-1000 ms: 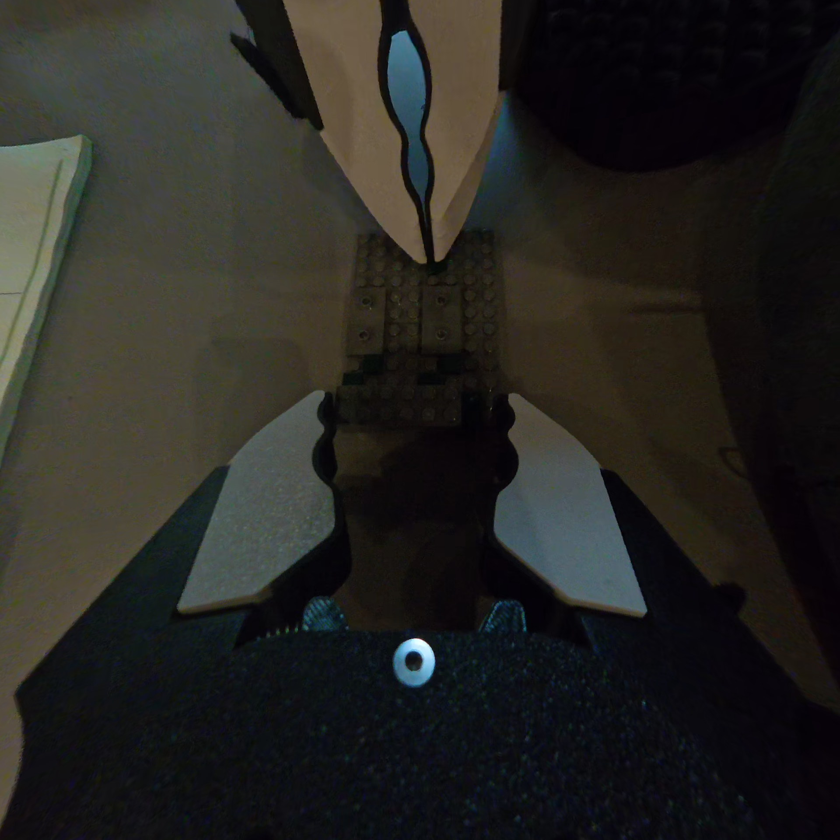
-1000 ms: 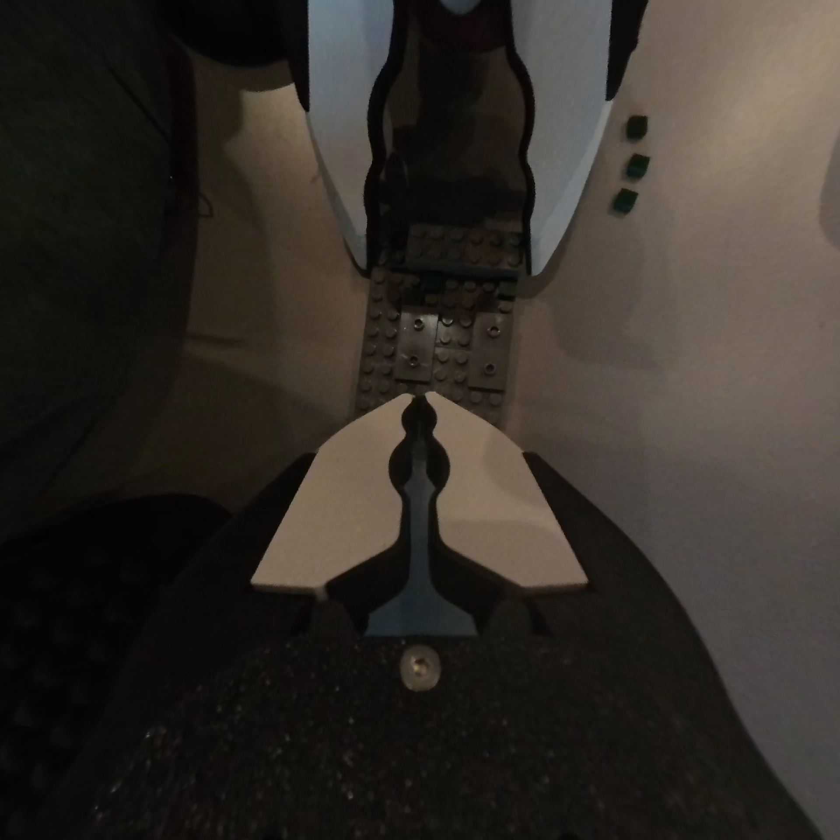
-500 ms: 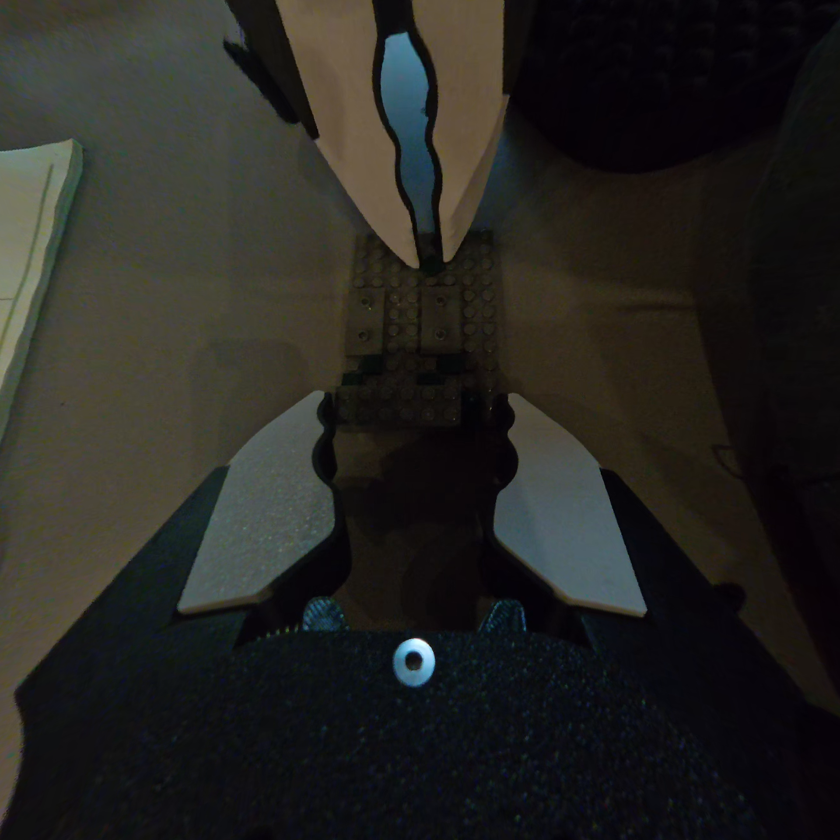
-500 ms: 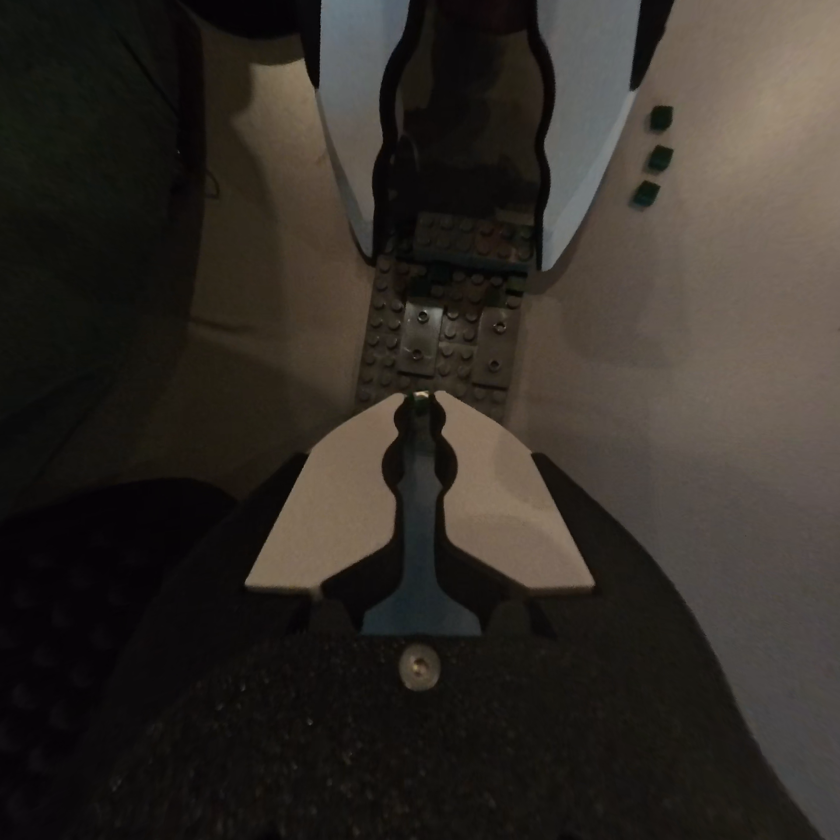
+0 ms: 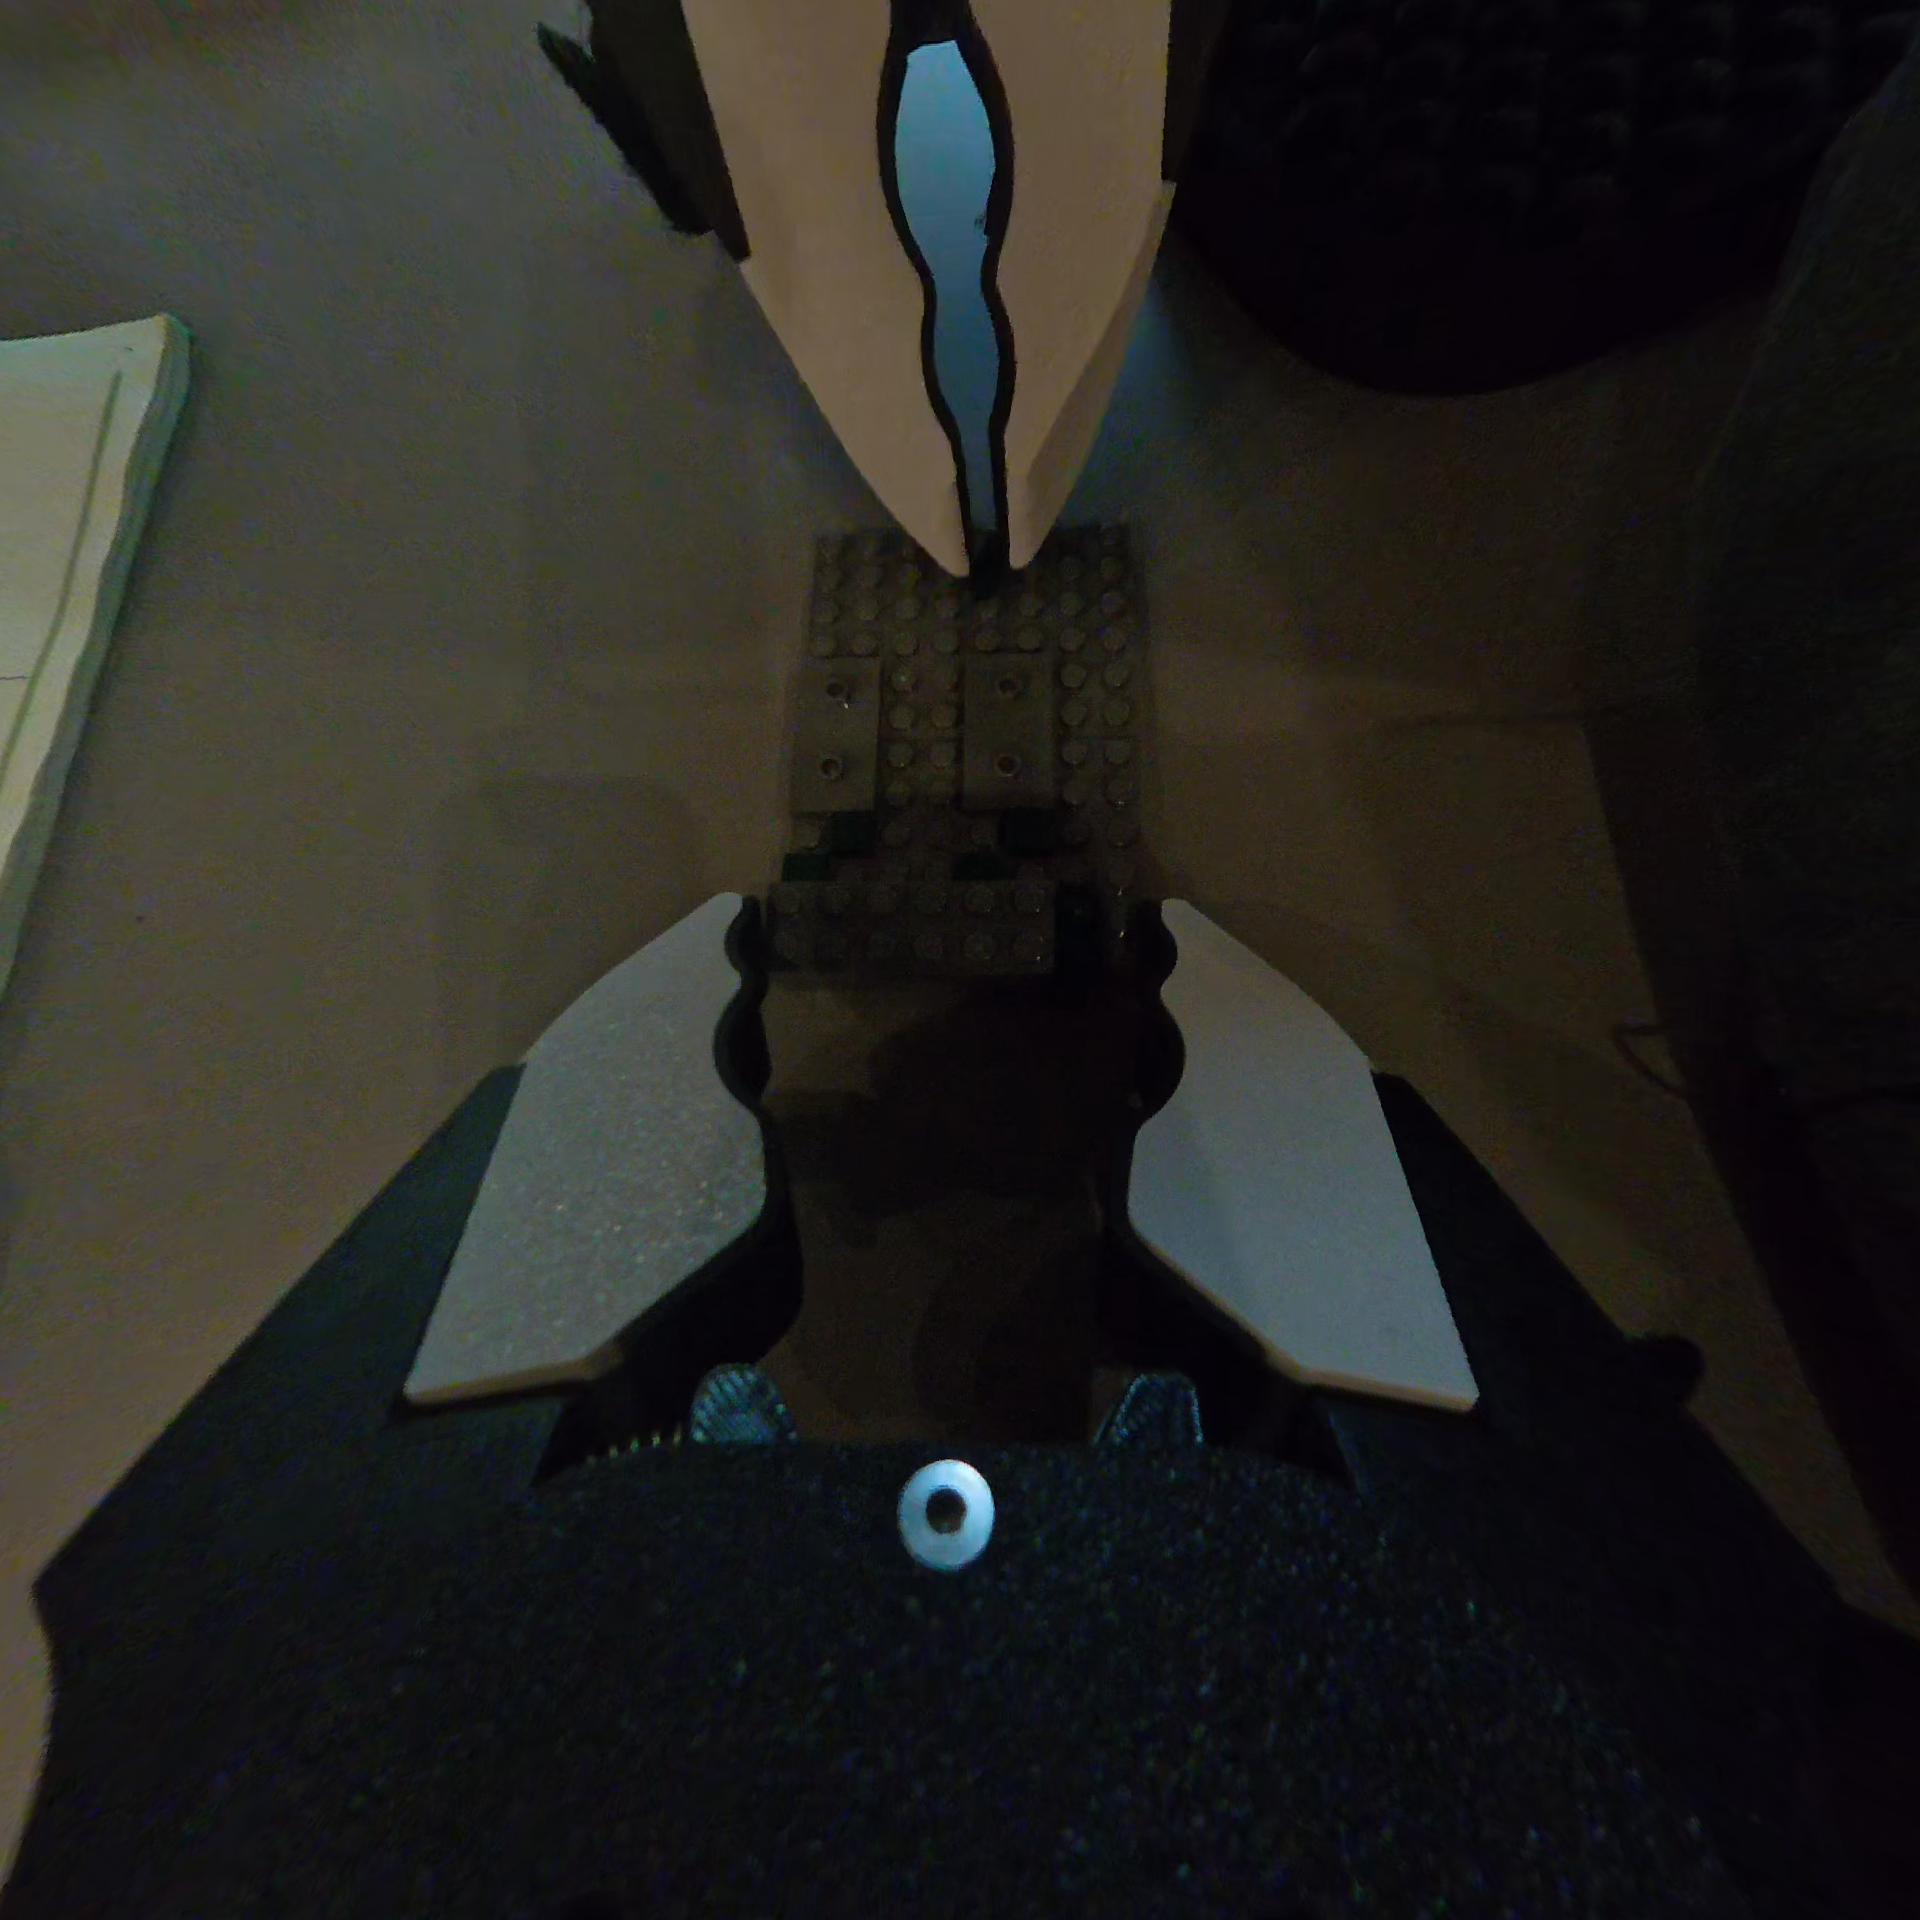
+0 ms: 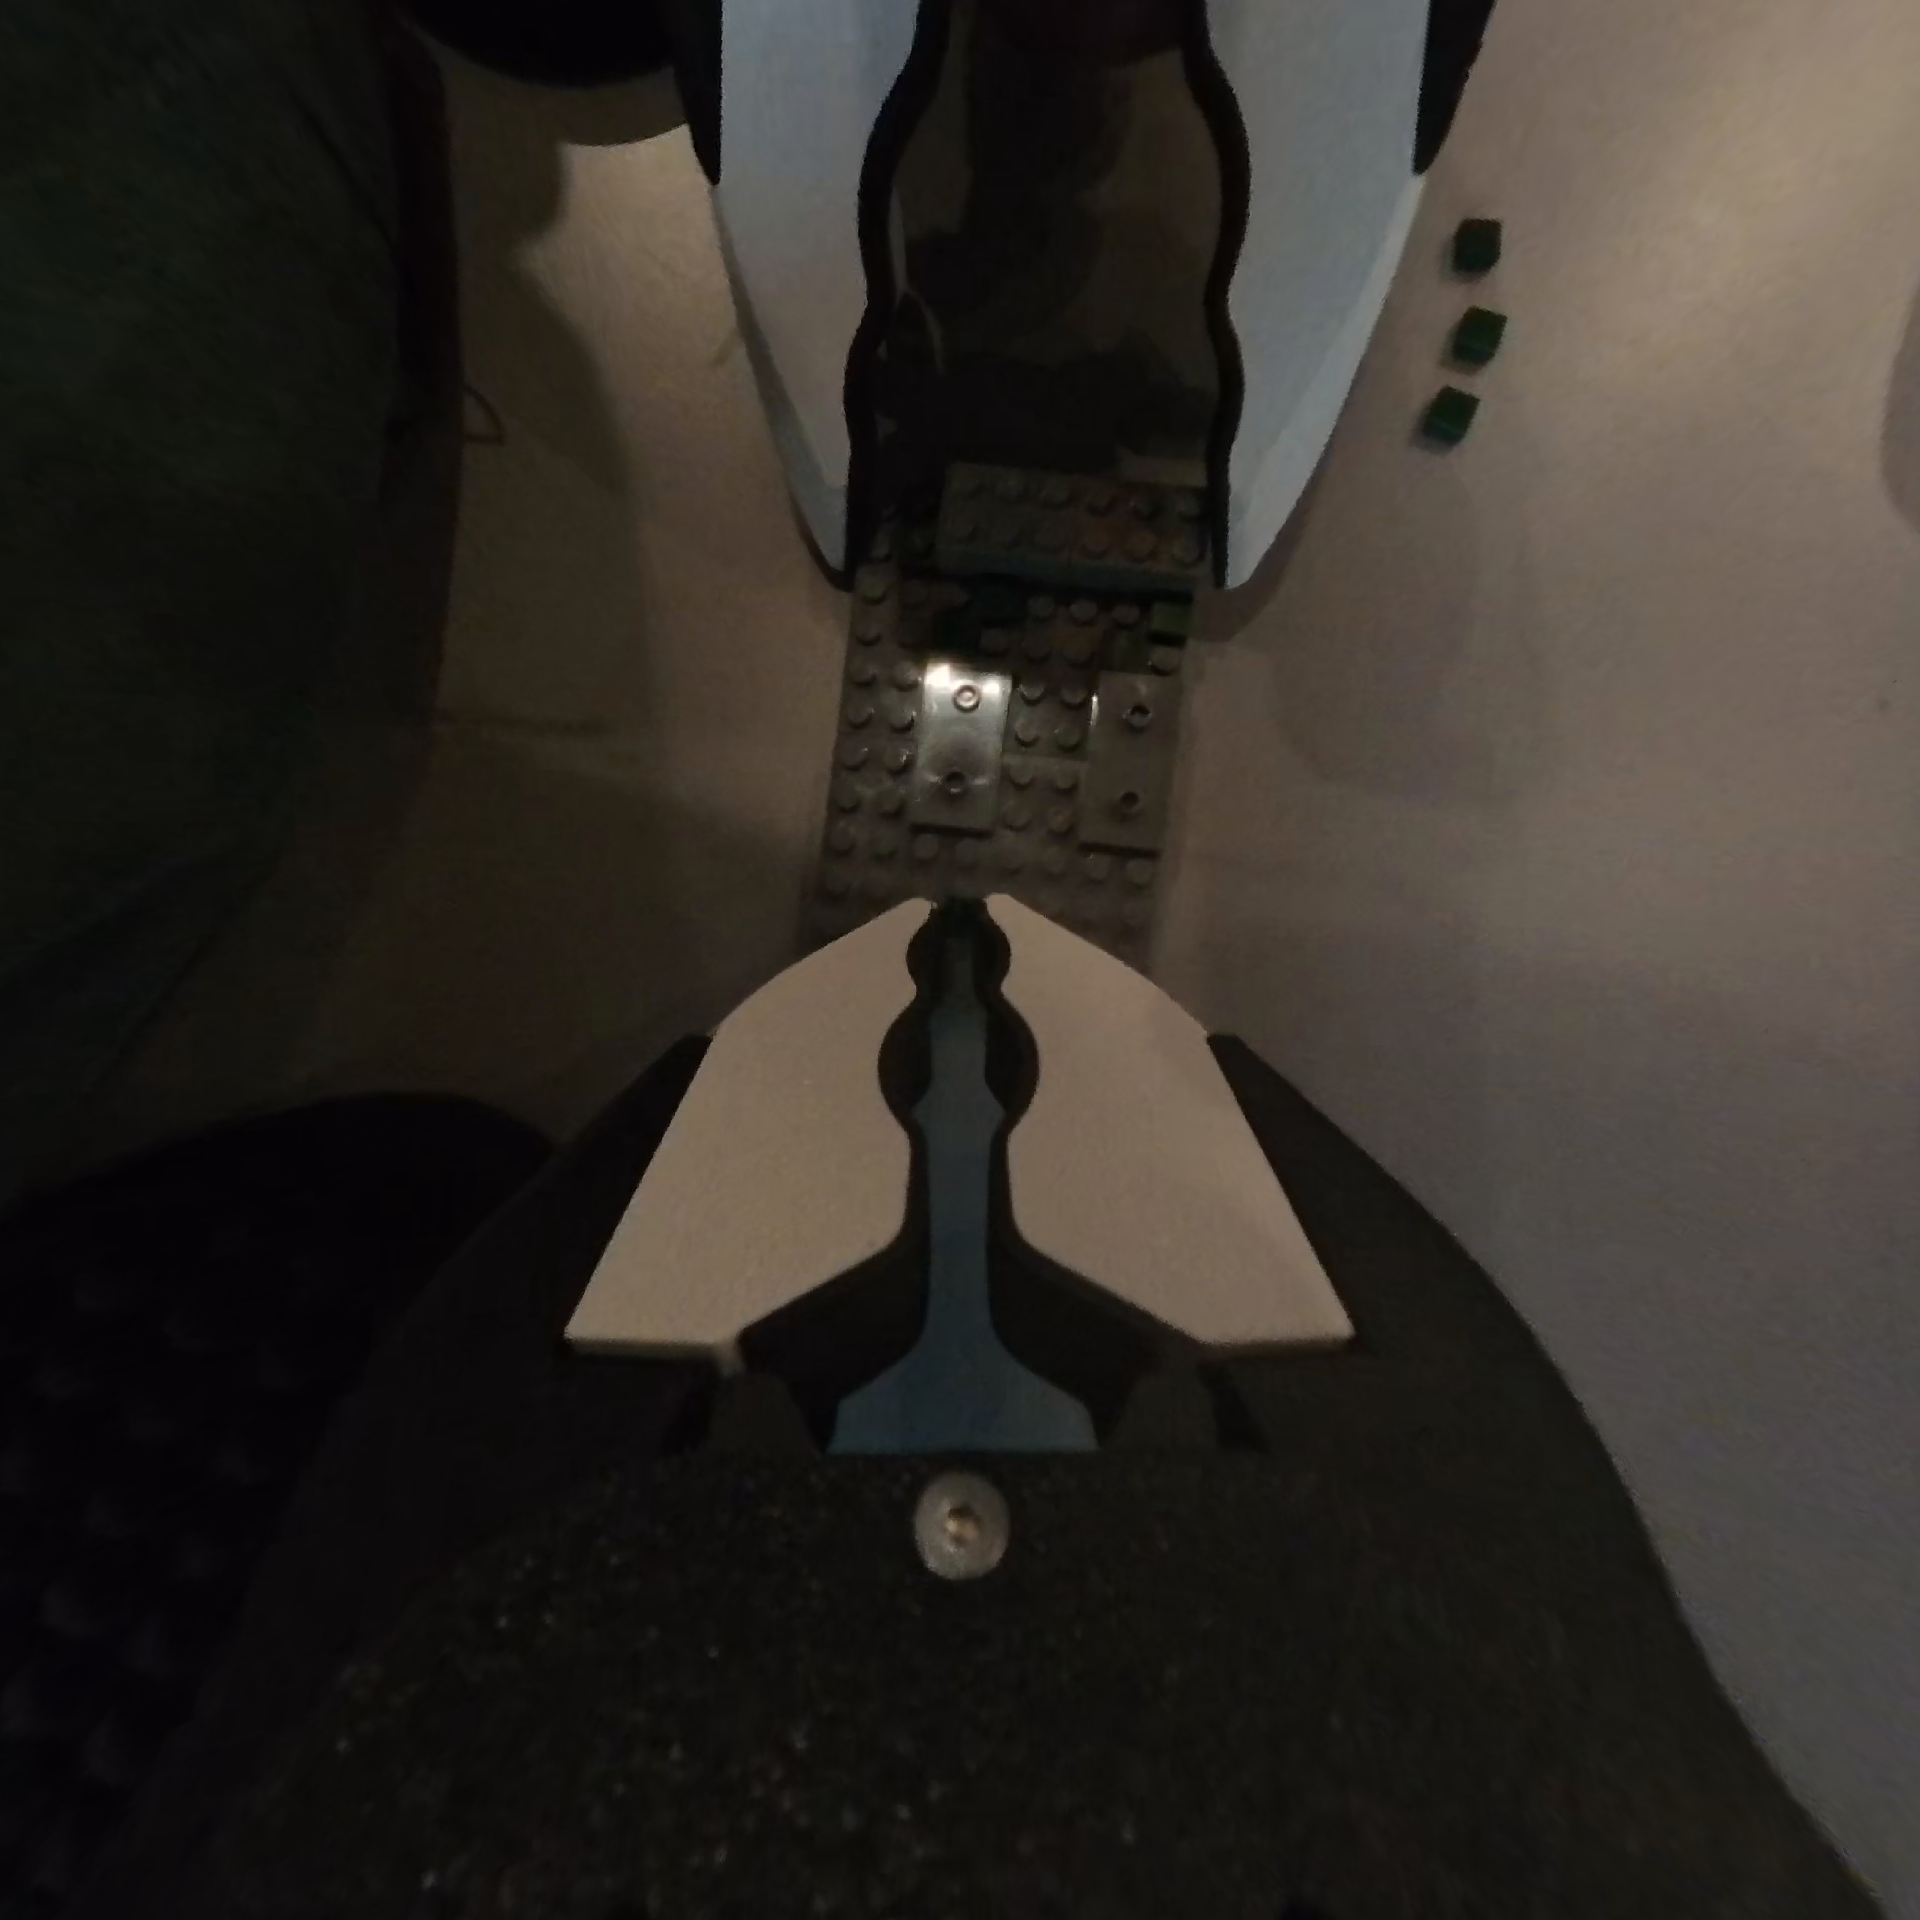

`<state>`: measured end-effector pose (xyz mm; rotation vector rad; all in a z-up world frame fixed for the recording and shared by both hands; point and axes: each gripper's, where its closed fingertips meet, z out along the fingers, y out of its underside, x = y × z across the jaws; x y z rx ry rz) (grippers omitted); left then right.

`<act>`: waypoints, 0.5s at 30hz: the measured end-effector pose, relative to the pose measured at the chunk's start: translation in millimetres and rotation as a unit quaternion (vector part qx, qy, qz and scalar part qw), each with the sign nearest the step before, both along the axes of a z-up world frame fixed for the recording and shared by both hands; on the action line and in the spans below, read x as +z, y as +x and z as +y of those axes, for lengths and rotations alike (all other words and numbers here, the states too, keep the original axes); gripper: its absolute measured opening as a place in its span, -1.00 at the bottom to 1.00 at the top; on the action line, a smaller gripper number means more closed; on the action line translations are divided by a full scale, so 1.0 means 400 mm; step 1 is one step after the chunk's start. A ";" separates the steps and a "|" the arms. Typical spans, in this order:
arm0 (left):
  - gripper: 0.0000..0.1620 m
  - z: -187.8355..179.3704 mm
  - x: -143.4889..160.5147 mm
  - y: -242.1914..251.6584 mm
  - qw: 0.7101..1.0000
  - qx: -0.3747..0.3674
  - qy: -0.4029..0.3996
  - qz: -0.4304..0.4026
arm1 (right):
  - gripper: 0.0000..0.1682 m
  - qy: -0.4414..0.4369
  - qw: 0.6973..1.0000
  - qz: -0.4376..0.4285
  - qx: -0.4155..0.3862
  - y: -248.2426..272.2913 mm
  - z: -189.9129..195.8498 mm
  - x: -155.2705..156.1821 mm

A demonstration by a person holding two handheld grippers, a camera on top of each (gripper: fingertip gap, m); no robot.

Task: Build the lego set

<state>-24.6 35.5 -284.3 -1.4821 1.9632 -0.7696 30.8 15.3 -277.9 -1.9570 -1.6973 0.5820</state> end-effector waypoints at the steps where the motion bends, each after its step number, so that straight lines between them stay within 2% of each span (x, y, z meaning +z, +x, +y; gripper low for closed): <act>1: -0.14 -0.001 0.000 0.000 1.000 0.000 0.000 0.000 | -0.94 0.001 1.000 0.000 -0.003 0.002 -0.001 0.000; 15: -0.14 -0.003 0.000 -0.001 1.000 0.000 0.000 0.000 | -0.89 0.003 1.000 -0.005 -0.009 0.002 -0.005 -0.004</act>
